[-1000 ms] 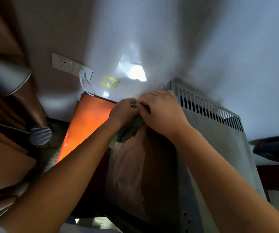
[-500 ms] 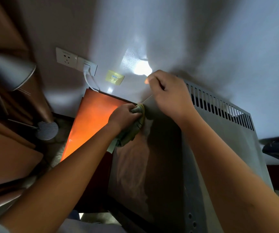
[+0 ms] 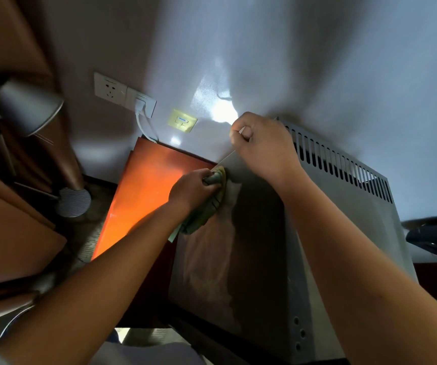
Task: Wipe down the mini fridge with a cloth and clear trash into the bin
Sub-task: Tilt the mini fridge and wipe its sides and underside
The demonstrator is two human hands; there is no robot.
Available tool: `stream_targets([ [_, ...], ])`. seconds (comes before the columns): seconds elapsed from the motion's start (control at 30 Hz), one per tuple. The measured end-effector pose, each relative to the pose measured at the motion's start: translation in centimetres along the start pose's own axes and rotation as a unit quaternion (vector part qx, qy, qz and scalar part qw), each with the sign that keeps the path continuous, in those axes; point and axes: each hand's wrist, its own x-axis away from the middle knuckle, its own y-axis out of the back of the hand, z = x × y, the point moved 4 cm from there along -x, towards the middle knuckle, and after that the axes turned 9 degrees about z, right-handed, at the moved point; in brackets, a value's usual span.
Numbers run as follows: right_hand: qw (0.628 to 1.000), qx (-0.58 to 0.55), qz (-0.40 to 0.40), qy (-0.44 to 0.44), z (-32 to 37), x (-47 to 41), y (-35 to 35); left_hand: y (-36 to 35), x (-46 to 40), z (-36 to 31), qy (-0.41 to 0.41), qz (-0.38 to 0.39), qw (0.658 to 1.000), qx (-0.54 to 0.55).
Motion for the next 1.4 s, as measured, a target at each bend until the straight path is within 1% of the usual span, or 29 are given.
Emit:
stream_targets([
  [0.1, 1.000, 0.000, 0.010, 0.001, 0.0, 0.0, -0.1, 0.3, 1.0, -2.3, -0.076, -0.049, 0.996, -0.012],
  [0.17, 1.000, 0.004, 0.016, 0.002, 0.1, 0.0, -0.2, 0.8, 0.9, -4.0, -0.105, -0.080, 0.991, -0.030],
  [0.23, 1.000, -0.002, 0.013, 0.000, 0.2, 0.1, -0.1, 0.9, 0.3, -3.9, -0.089, -0.081, 0.992, -0.037],
  [0.33, 1.000, -0.010, 0.011, -0.008, 0.4, 0.3, 0.2, 0.2, -0.1, -1.3, -0.025, -0.033, 0.999, -0.021],
  [0.4, 1.000, -0.011, 0.017, -0.008, 0.5, 0.4, 0.2, -0.8, 1.1, 0.3, -0.004, -0.033, 0.999, -0.031],
  [0.5, 1.000, -0.015, 0.019, -0.007, 0.6, 0.4, 0.3, -2.0, 3.6, 0.0, -0.044, -0.080, 0.995, -0.035],
  [0.57, 1.000, -0.015, 0.019, -0.007, 0.6, 0.4, 0.4, -1.6, 4.4, -1.8, -0.082, -0.100, 0.991, -0.023],
  [0.63, 1.000, -0.017, 0.018, -0.004, 0.7, 0.5, 0.4, -0.5, 4.3, -4.0, -0.118, -0.125, 0.984, -0.036],
  [0.7, 1.000, -0.015, 0.020, 0.001, 0.8, 0.6, 0.3, 0.0, 3.6, -5.1, -0.124, -0.139, 0.982, -0.041],
  [0.77, 1.000, -0.013, 0.023, 0.001, 0.7, 0.5, 0.3, -0.2, 2.8, -4.0, -0.093, -0.108, 0.989, -0.028],
  [0.87, 1.000, -0.015, 0.025, -0.004, 0.6, 0.3, 0.2, -1.0, 2.7, -0.9, -0.006, -0.047, 0.998, -0.028],
  [0.93, 0.999, -0.018, 0.026, -0.005, 0.5, 0.4, 0.2, -2.1, 4.3, 0.4, 0.023, -0.036, 0.999, -0.027],
  [1.0, 1.000, -0.012, 0.028, 0.000, 0.4, 0.4, 0.1, -3.0, 6.5, 0.0, 0.001, -0.054, 0.998, -0.024],
  [1.07, 1.000, -0.011, 0.024, 0.004, 0.5, 0.3, 0.2, -3.0, 8.1, -1.5, -0.048, -0.089, 0.995, -0.019],
  [1.17, 1.000, -0.020, 0.005, 0.005, 0.8, 0.7, 0.4, -1.9, 8.2, -3.7, -0.087, -0.112, 0.989, -0.050],
  [1.27, 1.000, 0.007, -0.009, 0.029, 1.7, 2.0, 0.9, -2.0, 7.7, -2.9, -0.052, -0.091, 0.994, -0.029],
  [1.33, 0.998, 0.046, 0.012, 0.048, 2.3, 3.3, 0.9, -2.7, 7.8, -1.2, -0.009, -0.049, 0.998, -0.032],
  [1.4, 0.995, 0.075, 0.046, 0.054, 2.4, 5.0, 0.8, -3.4, 8.6, -0.1, 0.016, -0.009, 1.000, -0.012],
])
